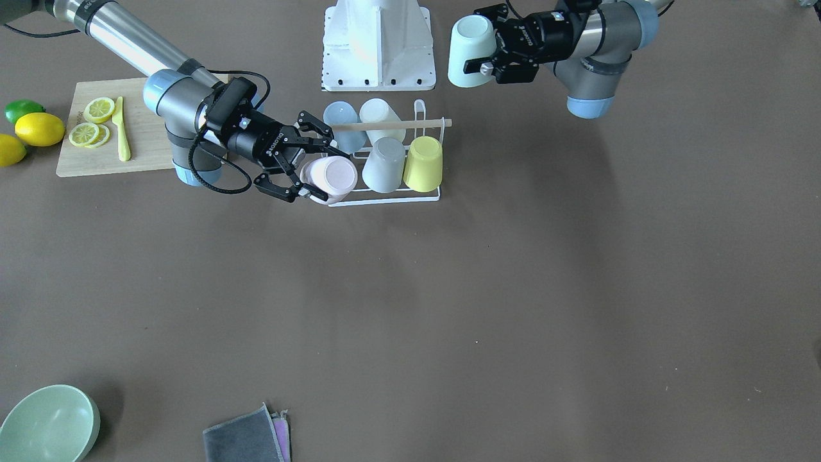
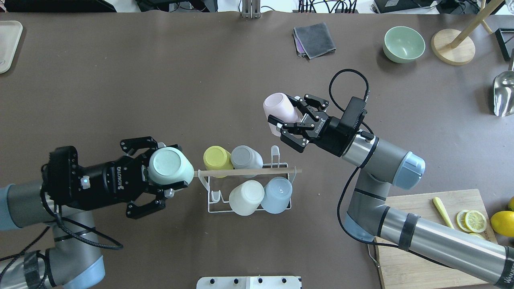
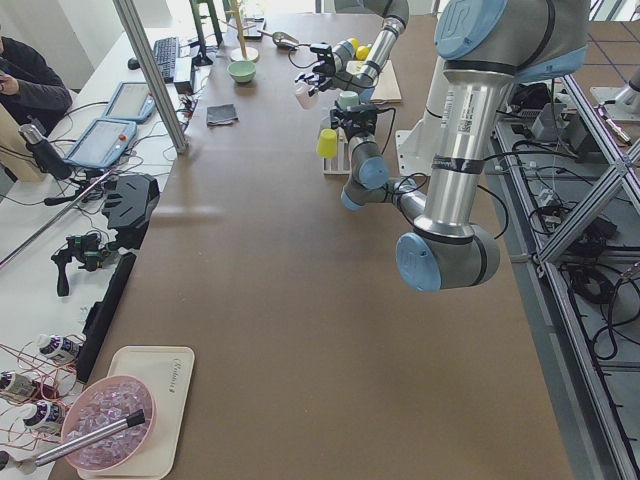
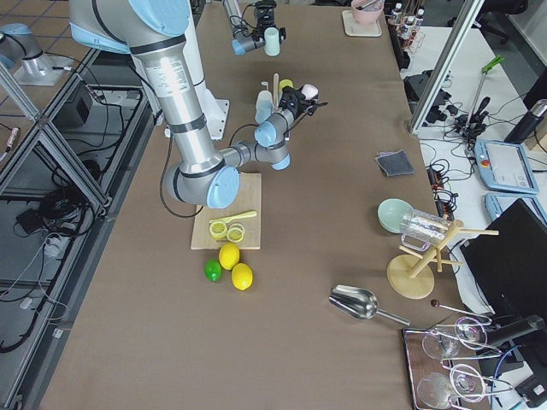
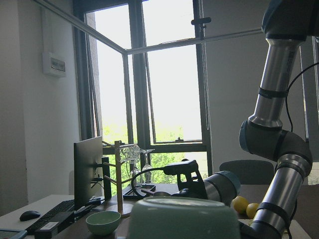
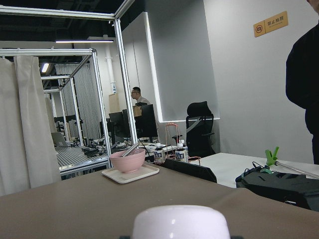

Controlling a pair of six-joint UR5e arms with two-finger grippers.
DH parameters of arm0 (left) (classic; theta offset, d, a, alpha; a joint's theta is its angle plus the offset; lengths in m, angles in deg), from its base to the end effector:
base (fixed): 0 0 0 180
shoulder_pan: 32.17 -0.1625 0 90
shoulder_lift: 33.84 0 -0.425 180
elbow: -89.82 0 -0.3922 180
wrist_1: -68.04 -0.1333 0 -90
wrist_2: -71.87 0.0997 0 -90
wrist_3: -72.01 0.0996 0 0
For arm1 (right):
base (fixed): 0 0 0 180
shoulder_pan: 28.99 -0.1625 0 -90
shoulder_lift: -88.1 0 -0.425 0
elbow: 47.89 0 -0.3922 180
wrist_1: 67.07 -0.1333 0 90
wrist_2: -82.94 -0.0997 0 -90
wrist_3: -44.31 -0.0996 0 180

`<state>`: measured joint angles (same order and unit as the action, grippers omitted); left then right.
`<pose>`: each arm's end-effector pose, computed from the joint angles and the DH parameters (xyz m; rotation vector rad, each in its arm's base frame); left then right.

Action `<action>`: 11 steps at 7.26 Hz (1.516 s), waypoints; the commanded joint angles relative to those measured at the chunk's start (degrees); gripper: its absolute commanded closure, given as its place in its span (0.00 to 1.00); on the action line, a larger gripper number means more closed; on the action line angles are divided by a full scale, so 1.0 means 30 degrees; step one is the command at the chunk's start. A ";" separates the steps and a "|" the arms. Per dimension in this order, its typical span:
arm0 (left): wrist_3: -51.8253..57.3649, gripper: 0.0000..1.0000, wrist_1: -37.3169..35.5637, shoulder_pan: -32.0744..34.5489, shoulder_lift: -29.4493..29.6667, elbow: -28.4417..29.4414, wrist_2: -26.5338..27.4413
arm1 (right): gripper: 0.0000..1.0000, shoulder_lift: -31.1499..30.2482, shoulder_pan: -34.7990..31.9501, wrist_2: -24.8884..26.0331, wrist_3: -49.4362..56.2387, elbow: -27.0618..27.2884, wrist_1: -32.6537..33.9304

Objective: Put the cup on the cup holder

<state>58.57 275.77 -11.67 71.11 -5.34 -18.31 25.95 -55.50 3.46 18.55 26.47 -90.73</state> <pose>0.3945 -0.2895 0.2975 1.8395 1.6278 0.4484 -0.4718 -0.4046 0.3172 1.6291 -1.4634 -0.1708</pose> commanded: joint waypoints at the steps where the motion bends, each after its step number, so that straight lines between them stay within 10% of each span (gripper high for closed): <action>1: 0.1463 1.00 0.0419 -0.1120 0.1457 0.1915 0.0382 | 0.60 0.0180 0.0895 0.0475 0.0761 0.0147 0.0266; 11: 0.2374 1.00 0.1564 -0.1649 0.2548 0.4120 0.0965 | 0.54 -0.0815 0.1807 0.0857 0.1231 0.1261 0.0297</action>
<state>65.72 280.09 -16.57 78.76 6.61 -16.15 23.67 -50.03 6.03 22.35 30.20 -89.84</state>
